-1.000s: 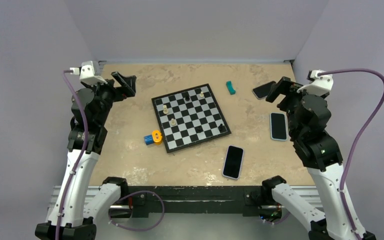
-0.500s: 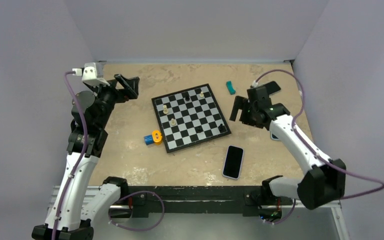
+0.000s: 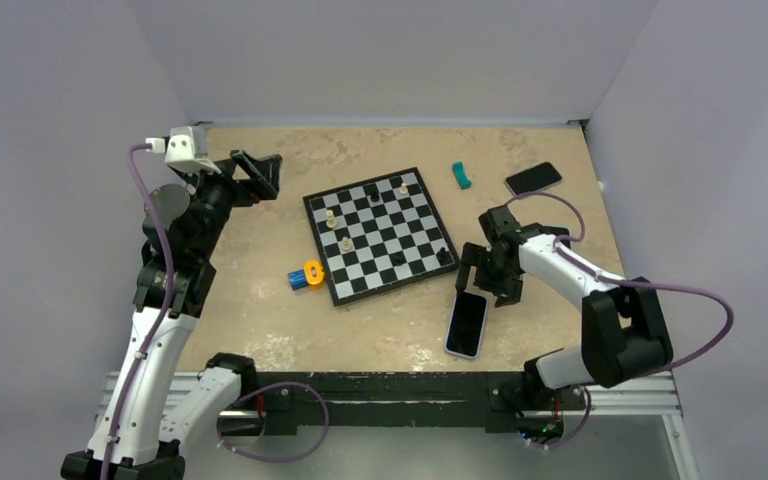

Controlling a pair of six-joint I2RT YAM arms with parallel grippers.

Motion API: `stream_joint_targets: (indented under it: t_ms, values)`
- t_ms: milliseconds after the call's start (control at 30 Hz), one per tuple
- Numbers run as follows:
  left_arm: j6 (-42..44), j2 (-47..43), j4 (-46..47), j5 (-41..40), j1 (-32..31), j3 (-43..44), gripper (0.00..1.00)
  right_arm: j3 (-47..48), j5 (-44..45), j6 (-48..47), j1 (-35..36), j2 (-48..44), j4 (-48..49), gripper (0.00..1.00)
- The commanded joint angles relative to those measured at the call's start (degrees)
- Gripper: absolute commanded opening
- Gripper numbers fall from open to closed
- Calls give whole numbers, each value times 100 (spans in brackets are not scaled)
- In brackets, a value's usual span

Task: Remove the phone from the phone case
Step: Pick up the phone at the center of the board.

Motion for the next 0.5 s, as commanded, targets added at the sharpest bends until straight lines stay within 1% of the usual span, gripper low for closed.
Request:
stream_joint_targets:
  t_ms: [0, 67, 133, 333, 433, 467]
  values:
    - [62, -45, 342, 59, -59, -23, 100, -146, -120, -132, 13, 200, 275, 96]
    - [64, -39, 359, 50, -59, -37, 100, -253, -250, -246, 12, 254, 428, 96]
    - [61, -40, 358, 37, -59, -46, 100, -421, -611, -366, 104, 267, 711, 96]
    - [40, -17, 380, 64, -60, -55, 100, -466, -479, -226, 471, 660, 797, 96]
    - [20, -17, 396, 83, -59, -64, 100, -440, -379, -29, 607, 908, 775, 89]
    - [18, -10, 398, 83, -65, -68, 100, -452, -377, 43, 641, 1025, 782, 84]
